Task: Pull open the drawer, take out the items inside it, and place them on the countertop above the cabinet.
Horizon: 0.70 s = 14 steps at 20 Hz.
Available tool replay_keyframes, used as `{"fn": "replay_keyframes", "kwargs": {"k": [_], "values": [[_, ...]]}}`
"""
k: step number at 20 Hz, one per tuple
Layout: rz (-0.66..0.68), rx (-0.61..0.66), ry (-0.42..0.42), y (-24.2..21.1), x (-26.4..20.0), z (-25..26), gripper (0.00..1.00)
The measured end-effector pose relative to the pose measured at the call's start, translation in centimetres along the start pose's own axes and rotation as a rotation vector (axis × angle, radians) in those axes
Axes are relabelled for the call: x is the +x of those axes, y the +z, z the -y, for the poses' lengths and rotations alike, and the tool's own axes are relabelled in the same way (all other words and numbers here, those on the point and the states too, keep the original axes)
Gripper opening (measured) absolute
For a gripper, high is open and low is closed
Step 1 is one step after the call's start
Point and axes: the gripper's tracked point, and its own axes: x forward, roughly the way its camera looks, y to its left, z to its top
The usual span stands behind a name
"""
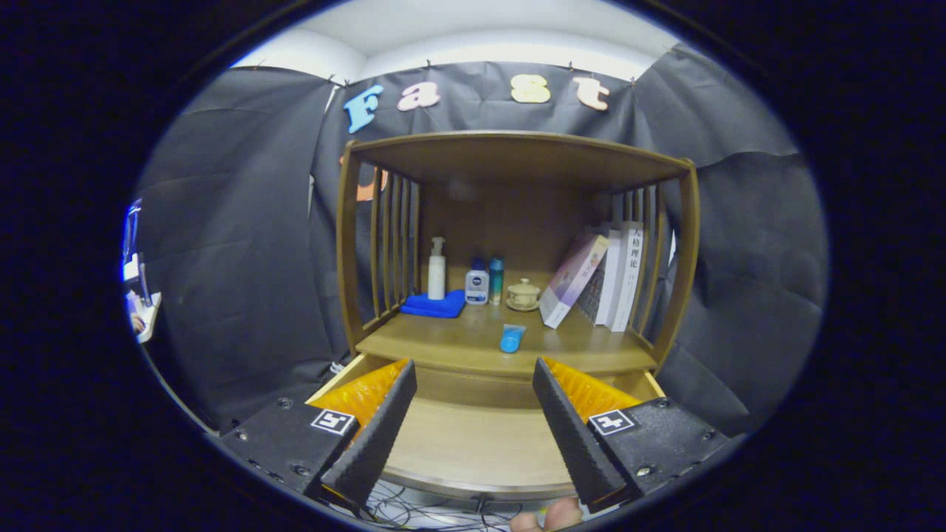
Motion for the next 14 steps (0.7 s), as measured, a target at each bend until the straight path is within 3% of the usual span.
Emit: {"fn": "replay_keyframes", "kwargs": {"k": [14], "values": [[0.103,-0.013,-0.026,-12.8,-3.8,-0.7,1.00]]}}
